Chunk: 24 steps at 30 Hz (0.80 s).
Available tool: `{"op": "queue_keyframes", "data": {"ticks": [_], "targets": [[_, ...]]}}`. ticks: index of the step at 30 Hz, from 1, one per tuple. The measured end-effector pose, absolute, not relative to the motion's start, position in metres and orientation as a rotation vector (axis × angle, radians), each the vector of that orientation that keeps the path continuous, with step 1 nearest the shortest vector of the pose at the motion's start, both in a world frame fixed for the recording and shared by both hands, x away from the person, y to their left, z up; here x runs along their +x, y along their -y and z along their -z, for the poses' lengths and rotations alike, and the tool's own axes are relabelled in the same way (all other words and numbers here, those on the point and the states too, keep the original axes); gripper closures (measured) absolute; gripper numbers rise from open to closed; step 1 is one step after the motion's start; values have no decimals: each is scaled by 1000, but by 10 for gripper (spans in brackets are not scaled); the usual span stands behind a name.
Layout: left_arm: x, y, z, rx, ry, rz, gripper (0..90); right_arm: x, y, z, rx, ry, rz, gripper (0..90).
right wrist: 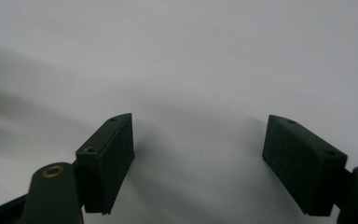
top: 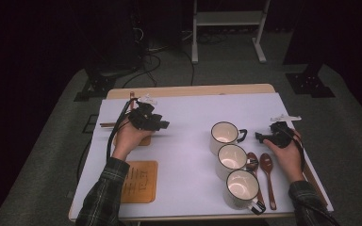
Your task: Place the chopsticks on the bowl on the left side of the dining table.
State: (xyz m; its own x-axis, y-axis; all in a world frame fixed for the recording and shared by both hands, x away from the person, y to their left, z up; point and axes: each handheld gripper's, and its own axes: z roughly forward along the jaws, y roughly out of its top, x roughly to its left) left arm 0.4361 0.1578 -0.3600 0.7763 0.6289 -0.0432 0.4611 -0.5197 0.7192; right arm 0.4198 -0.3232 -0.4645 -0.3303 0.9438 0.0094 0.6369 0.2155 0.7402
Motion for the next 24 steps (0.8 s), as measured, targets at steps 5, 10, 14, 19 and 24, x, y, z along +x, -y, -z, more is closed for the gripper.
{"op": "queue_keyframes", "data": {"ticks": [5,10,14,19,24], "targets": [[420,-153,365,2204,-797,-311,378,420,323,464,1460,-2049,-916,231],[406,-153,370,2164,-815,-337,288,420,323,464,1462,-2050,-916,231],[396,-149,375,2167,-818,-351,222,420,324,464,1464,-2053,-917,231],[380,-138,381,2181,-789,-370,159,421,324,464,1463,-2055,-917,230],[364,-128,388,2175,-779,-354,102,421,324,464,1461,-2056,-917,230]]}}
